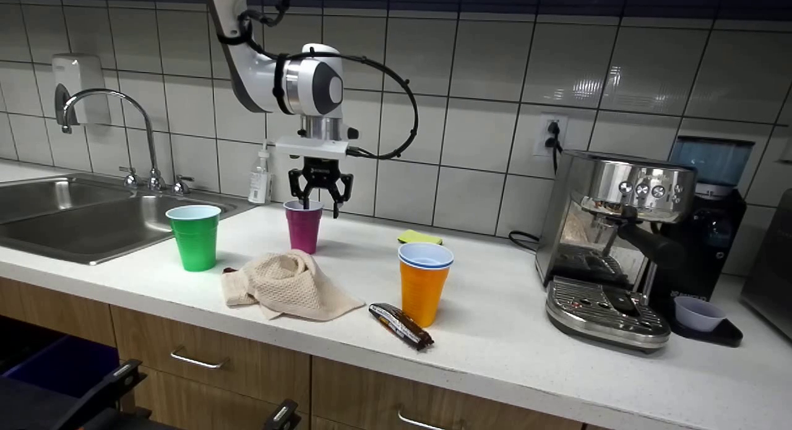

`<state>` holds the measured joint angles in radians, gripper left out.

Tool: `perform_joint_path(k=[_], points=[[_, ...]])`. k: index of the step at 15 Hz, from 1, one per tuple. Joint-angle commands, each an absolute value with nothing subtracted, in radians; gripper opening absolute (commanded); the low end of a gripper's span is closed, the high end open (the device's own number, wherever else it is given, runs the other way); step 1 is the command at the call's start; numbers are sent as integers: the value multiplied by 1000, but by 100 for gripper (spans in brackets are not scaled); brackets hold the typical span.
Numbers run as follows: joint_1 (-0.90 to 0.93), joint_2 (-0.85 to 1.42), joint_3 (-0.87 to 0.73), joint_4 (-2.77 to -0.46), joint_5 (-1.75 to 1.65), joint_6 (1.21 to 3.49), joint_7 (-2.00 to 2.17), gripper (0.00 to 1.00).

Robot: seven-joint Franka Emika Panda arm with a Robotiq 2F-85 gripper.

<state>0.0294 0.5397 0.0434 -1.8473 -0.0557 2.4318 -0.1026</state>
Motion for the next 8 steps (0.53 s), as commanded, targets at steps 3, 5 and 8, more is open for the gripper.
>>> perform_joint_path(k=[3, 5, 8], points=[[28, 568, 48, -1801, -56, 2420, -120, 25], [27, 567, 49, -1801, -55, 2421, -120, 9], [26, 562, 50, -1804, -53, 2422, -122, 0]])
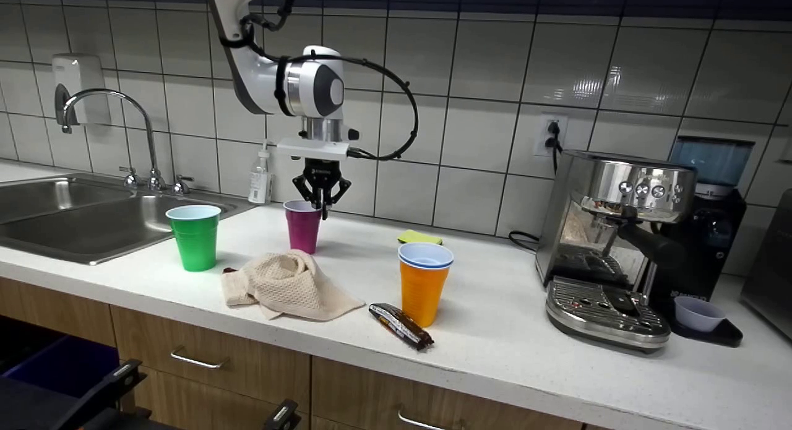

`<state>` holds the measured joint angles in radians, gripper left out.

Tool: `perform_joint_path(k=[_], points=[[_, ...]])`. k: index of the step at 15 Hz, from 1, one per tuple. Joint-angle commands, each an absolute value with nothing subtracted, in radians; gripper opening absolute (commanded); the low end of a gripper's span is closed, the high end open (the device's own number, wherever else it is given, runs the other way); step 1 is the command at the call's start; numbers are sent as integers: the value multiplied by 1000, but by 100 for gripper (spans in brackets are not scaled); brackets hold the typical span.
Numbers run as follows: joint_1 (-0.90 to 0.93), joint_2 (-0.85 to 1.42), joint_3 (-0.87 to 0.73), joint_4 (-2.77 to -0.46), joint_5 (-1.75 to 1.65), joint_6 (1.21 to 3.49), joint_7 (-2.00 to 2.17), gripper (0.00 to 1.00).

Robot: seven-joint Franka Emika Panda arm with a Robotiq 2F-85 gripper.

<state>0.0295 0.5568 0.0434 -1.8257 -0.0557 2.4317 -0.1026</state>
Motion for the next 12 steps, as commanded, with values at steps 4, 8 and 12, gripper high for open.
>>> perform_joint_path(k=[4, 8, 12], points=[[20, 544, 54, -1811, -47, 2428, -127, 1], [4, 508, 64, -1833, -24, 2434, -138, 1], [-17, 452, 67, -1868, 12, 2438, -151, 1]])
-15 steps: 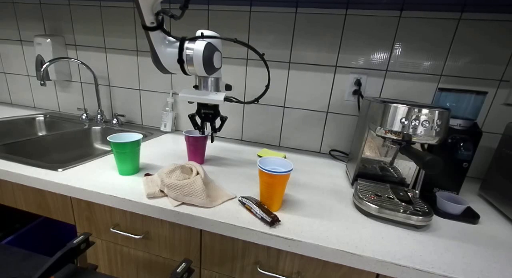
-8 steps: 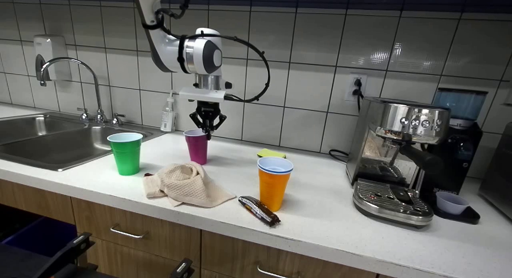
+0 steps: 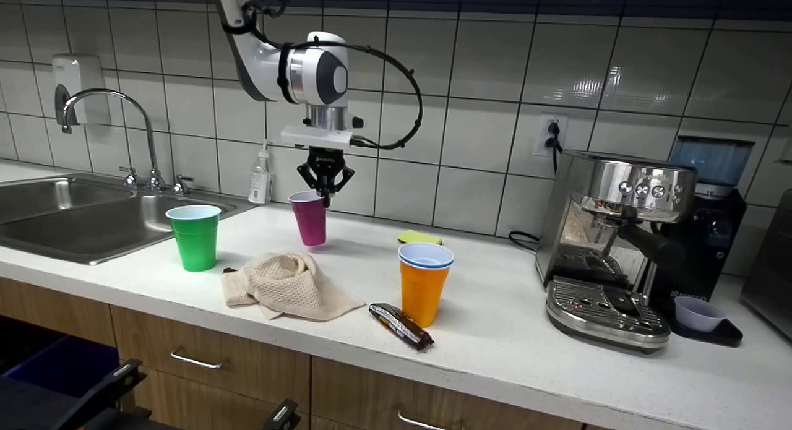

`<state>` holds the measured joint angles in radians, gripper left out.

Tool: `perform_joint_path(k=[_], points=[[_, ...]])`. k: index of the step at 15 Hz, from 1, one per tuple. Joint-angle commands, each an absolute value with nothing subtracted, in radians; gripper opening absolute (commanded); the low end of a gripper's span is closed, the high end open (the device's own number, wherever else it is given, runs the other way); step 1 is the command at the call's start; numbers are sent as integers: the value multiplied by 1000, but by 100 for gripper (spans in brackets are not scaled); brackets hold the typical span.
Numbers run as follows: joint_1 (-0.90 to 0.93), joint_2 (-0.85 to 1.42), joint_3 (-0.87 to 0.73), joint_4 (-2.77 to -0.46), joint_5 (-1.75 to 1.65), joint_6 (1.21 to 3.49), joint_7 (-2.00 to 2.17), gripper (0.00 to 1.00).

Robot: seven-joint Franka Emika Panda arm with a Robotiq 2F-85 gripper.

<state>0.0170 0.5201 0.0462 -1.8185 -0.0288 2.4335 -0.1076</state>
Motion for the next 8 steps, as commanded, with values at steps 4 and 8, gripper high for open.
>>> perform_joint_path(k=[4, 8], points=[[-37, 387, 63, -1913, 49, 2434, -168, 1], [-55, 313, 54, -1964, 79, 2424, -173, 1]])
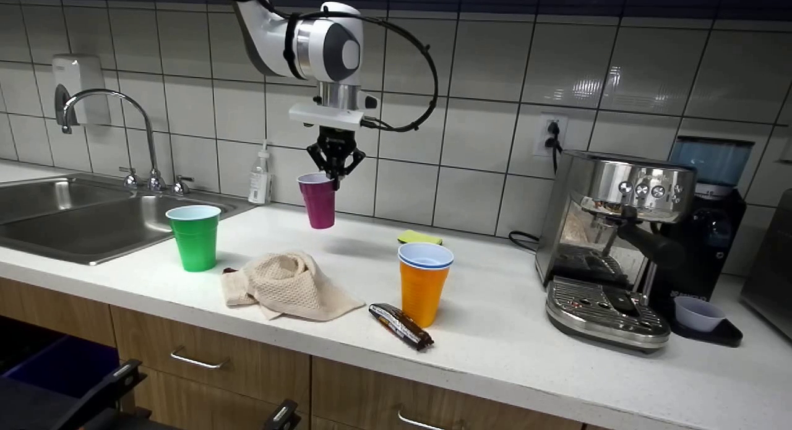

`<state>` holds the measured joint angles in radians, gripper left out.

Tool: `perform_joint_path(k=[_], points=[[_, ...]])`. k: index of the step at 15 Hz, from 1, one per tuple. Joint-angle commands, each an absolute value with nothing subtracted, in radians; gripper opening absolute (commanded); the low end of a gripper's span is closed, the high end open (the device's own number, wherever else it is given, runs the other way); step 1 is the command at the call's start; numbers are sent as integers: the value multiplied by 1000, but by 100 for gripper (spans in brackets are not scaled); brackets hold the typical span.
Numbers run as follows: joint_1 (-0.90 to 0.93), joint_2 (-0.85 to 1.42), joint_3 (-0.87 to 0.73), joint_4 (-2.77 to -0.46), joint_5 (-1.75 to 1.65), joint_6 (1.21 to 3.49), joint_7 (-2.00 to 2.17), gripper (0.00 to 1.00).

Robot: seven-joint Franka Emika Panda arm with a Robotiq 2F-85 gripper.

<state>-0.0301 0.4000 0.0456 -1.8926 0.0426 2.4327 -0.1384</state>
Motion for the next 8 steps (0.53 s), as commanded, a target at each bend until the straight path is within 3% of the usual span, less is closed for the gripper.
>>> perform_joint_path(k=[1, 8], points=[[-58, 293, 49, -1977, 82, 2421, -171, 1], [-67, 170, 12, -2068, 74, 2407, -146, 1]])
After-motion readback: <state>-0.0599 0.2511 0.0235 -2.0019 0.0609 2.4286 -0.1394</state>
